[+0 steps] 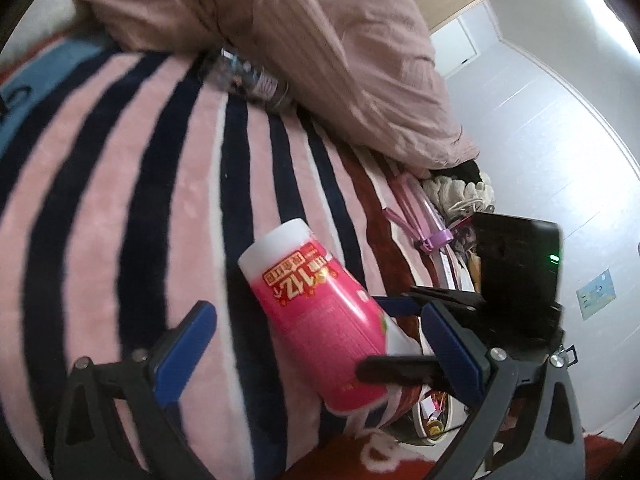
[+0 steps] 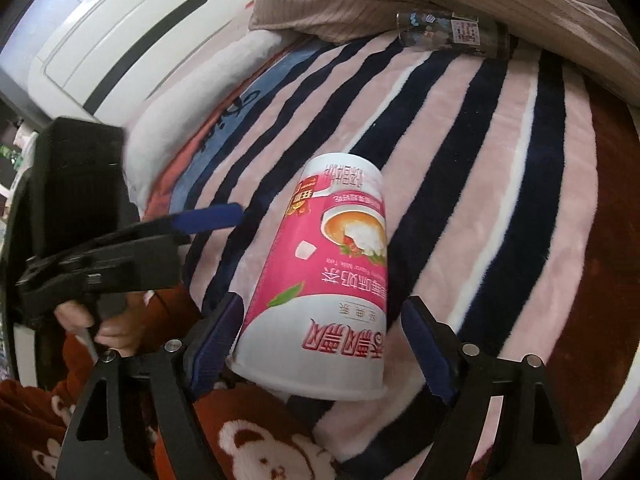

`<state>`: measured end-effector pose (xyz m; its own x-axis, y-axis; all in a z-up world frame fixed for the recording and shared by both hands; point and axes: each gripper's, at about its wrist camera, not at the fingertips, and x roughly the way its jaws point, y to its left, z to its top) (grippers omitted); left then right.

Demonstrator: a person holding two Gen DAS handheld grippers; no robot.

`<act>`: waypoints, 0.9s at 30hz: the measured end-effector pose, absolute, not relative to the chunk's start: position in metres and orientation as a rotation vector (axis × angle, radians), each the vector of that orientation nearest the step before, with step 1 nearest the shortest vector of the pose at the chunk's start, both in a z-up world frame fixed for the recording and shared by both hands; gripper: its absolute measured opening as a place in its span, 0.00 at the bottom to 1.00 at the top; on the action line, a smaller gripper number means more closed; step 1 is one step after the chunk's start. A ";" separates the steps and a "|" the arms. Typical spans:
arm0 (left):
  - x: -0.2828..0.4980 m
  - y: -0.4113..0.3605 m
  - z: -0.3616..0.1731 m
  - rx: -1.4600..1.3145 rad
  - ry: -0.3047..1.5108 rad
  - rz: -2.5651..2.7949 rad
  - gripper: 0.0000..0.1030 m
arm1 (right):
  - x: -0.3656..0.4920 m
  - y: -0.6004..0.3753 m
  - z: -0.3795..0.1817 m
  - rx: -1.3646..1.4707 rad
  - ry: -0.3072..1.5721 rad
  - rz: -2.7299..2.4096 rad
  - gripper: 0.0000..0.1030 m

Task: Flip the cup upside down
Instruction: 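Lift the cup with the right gripper and rotate it open end up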

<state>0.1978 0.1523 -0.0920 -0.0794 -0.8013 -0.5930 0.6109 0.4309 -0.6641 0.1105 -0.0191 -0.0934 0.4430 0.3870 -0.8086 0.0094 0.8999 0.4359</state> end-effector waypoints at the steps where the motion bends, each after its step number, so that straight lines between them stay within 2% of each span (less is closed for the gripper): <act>1: 0.200 0.145 -0.097 -0.200 1.173 -1.177 0.99 | 0.110 -0.020 -0.093 0.413 1.093 0.244 0.77; 4: 0.200 0.131 -0.105 -0.170 1.202 -1.163 0.96 | 0.108 -0.022 -0.092 0.411 1.085 0.256 0.76; 7: 0.199 0.119 -0.111 -0.155 1.225 -1.168 0.87 | 0.107 -0.016 -0.090 0.397 1.072 0.282 0.68; 14: 0.198 0.106 -0.106 -0.117 1.193 -1.172 0.76 | 0.095 -0.013 -0.085 0.370 1.040 0.300 0.68; 17: 0.199 0.105 -0.097 -0.099 1.142 -1.190 0.72 | 0.093 -0.016 -0.082 0.364 1.016 0.306 0.68; 21: 0.198 0.103 -0.074 -0.063 1.049 -1.235 0.62 | 0.092 -0.017 -0.073 0.347 0.961 0.305 0.68; 27: 0.188 0.102 -0.041 0.065 0.862 -1.231 0.58 | 0.100 -0.006 -0.060 0.223 0.865 0.246 0.69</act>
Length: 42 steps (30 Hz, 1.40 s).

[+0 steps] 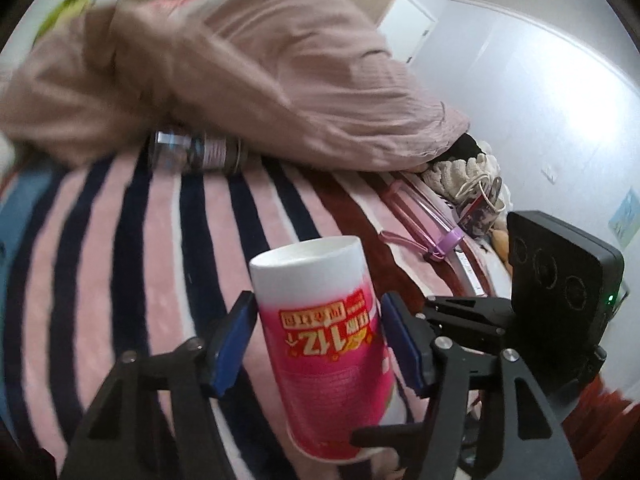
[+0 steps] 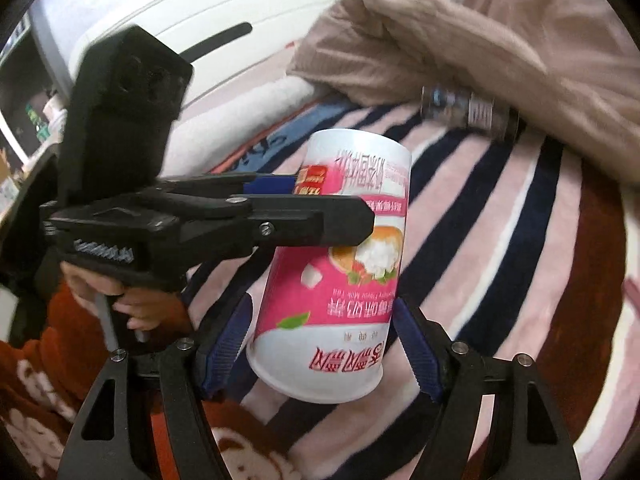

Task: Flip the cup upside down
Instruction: 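Lift the cup with the right gripper and rotate it open end up, then lower the upright cup onto the blanket and open the right gripper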

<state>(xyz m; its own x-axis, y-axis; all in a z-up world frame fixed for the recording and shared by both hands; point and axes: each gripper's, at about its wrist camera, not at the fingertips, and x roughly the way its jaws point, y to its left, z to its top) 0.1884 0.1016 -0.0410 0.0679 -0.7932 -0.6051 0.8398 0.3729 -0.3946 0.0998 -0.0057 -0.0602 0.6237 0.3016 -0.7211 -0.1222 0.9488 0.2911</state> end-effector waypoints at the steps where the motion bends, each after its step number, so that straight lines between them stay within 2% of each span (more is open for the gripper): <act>1: 0.186 0.103 -0.037 0.086 0.831 -1.240 0.57 | 0.100 -0.004 -0.060 0.201 0.850 0.232 0.69; 14: 0.155 0.110 -0.034 0.192 0.776 -1.288 0.57 | 0.092 0.006 -0.068 0.127 0.819 0.240 0.69; 17: 0.152 0.112 -0.035 0.180 0.801 -1.313 0.63 | 0.087 0.008 -0.066 0.125 0.816 0.238 0.75; 19: 0.148 0.114 -0.034 0.189 0.794 -1.312 0.72 | 0.084 0.009 -0.063 0.122 0.811 0.238 0.77; 22: 0.142 0.118 -0.030 0.189 0.785 -1.312 0.76 | 0.078 0.012 -0.059 0.109 0.803 0.233 0.79; 30: 0.128 0.143 0.000 0.147 0.730 -1.250 0.87 | 0.051 0.019 -0.036 0.068 0.736 0.170 0.93; 32: 0.122 0.149 0.009 0.154 0.708 -1.200 0.91 | 0.041 0.022 -0.026 0.038 0.706 0.111 1.00; 34: 0.115 0.157 0.018 0.157 0.677 -1.141 0.98 | 0.031 0.026 -0.017 0.007 0.672 0.051 1.00; 42: 0.106 0.182 0.032 0.130 0.641 -0.966 0.98 | -0.006 0.041 0.019 -0.069 0.523 -0.157 1.00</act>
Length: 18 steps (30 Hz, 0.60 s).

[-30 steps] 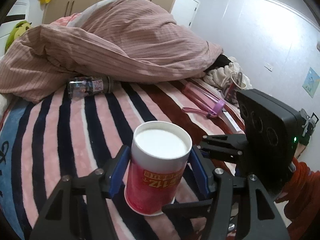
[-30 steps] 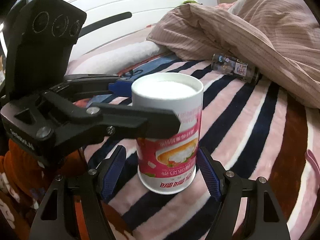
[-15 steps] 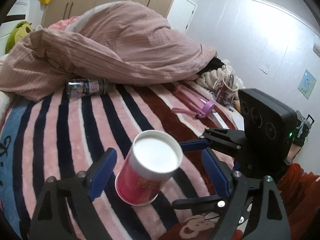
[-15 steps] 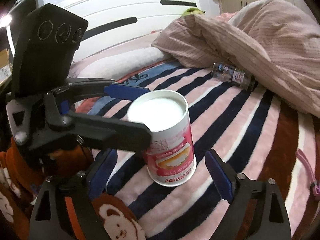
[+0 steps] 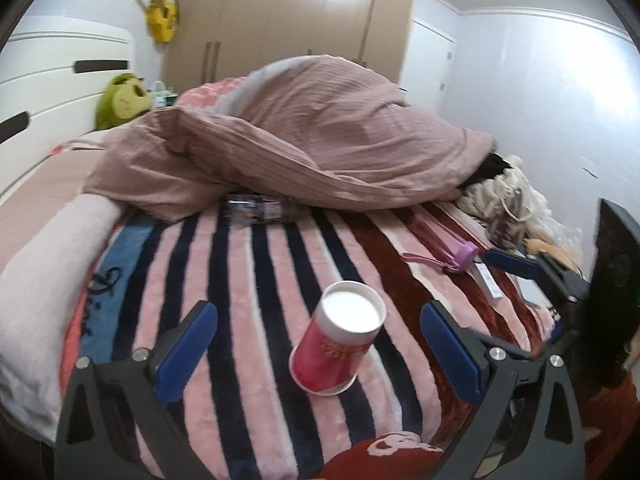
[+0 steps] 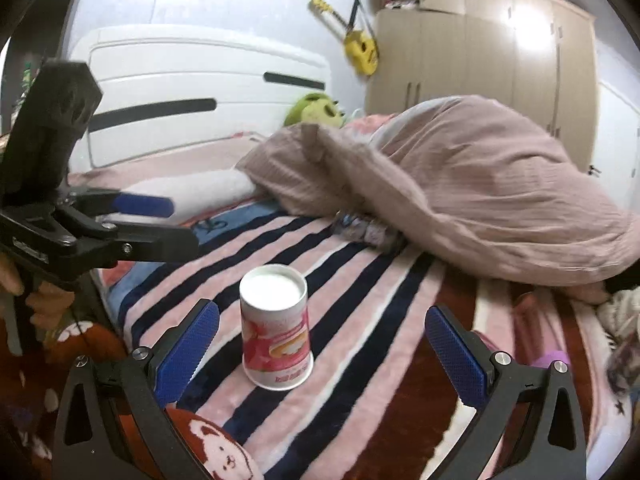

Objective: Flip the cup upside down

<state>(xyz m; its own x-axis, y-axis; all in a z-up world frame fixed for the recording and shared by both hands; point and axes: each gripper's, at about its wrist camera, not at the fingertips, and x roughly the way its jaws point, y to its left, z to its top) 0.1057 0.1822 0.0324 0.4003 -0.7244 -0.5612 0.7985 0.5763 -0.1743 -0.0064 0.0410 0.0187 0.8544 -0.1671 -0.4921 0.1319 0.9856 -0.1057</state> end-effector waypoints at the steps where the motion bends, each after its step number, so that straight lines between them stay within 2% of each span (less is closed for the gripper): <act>1: 0.105 0.184 0.032 0.128 0.640 -0.948 0.98 | -0.008 0.041 0.021 -0.062 0.519 -0.177 1.00; 18: 0.107 0.192 0.021 0.119 0.672 -0.879 0.98 | -0.013 0.037 0.011 0.060 0.568 -0.154 1.00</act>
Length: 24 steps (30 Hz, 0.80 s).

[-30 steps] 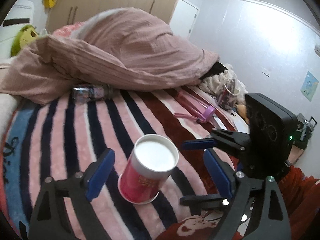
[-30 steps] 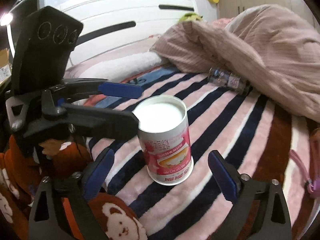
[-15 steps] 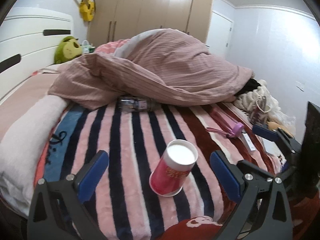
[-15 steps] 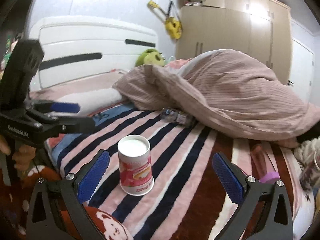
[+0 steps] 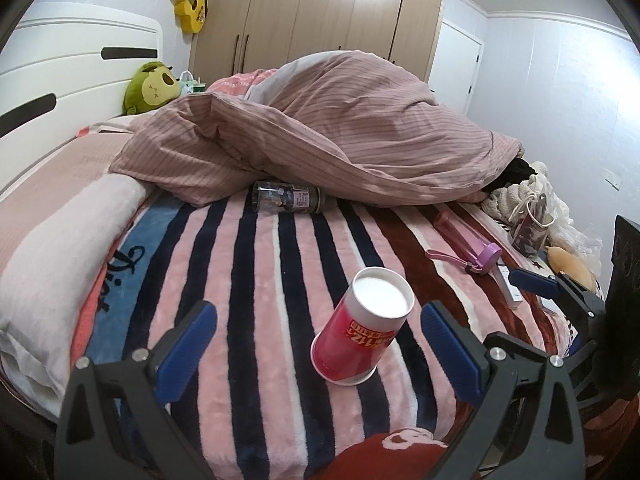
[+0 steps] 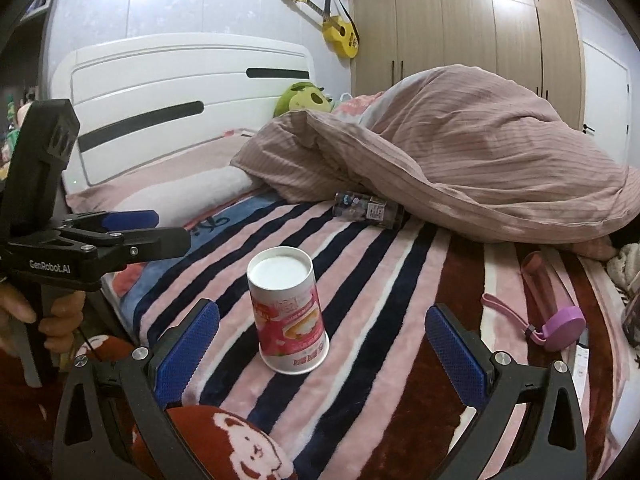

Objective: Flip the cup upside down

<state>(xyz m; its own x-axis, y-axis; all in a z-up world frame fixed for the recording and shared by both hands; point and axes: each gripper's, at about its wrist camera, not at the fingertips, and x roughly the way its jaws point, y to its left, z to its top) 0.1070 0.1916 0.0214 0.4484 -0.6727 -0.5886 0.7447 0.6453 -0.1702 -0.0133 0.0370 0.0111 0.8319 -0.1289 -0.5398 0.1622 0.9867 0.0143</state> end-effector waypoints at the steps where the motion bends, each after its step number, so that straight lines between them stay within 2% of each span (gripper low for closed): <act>1: 0.107 0.192 0.021 0.119 0.672 -0.879 0.98 | -0.014 0.037 0.012 0.062 0.570 -0.152 1.00; 24: 0.104 0.189 0.022 0.118 0.675 -0.884 0.98 | -0.015 0.031 0.014 0.123 0.602 -0.109 1.00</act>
<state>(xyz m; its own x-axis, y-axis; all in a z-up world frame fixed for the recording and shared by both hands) 0.1039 0.1890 0.0217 0.4434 -0.6751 -0.5896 0.7469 0.6420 -0.1733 -0.0154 0.0305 0.0136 0.8187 -0.0662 -0.5703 0.1377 0.9870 0.0831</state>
